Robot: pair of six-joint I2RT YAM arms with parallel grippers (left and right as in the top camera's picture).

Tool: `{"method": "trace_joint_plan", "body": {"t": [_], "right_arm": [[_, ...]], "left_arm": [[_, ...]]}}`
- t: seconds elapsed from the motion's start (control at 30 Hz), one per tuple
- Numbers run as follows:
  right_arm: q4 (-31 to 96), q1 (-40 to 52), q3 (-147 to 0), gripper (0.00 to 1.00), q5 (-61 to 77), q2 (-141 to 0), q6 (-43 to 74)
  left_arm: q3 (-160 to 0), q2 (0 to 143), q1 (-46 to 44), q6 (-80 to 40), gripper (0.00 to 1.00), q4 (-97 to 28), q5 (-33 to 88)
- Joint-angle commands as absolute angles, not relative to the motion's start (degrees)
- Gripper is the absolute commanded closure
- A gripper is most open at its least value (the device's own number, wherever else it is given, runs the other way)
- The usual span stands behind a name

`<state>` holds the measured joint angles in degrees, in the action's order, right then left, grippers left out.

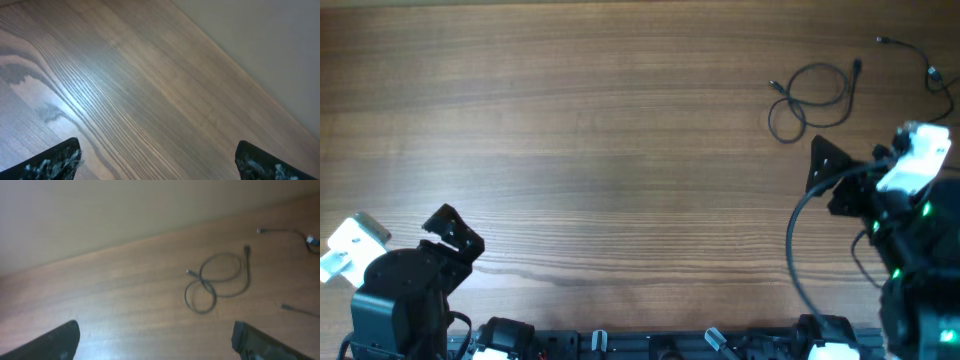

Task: Untangle cables

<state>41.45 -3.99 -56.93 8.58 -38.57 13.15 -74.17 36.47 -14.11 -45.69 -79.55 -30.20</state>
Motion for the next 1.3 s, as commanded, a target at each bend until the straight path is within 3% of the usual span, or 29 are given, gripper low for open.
{"method": "trace_joint_plan", "body": {"t": [0.0,0.17,0.4,0.9,1.27], "right_arm": [[31.35,-3.77,-44.01,0.00,9.10,-29.30,11.99],[6.39,-3.77,-19.46,0.00,8.40,-14.22,11.99],[3.64,-6.48,-3.11,0.00,6.50,-0.16,12.16],[-0.19,-7.16,-0.25,0.00,4.99,-0.16,-4.49],[-0.14,-7.14,-0.25,0.00,4.95,-0.16,-5.89]], "left_arm": [[-73.93,36.38,-13.87,-45.39,0.00,-79.42,-31.11],[-73.93,36.38,-13.87,-45.39,0.00,-79.42,-31.14],[-73.93,36.38,-13.87,-45.39,0.00,-79.42,-31.14],[-73.93,36.38,-13.87,-45.39,0.00,-79.42,-31.11],[-73.93,36.38,-13.87,-45.39,0.00,-79.42,-31.14]]}}
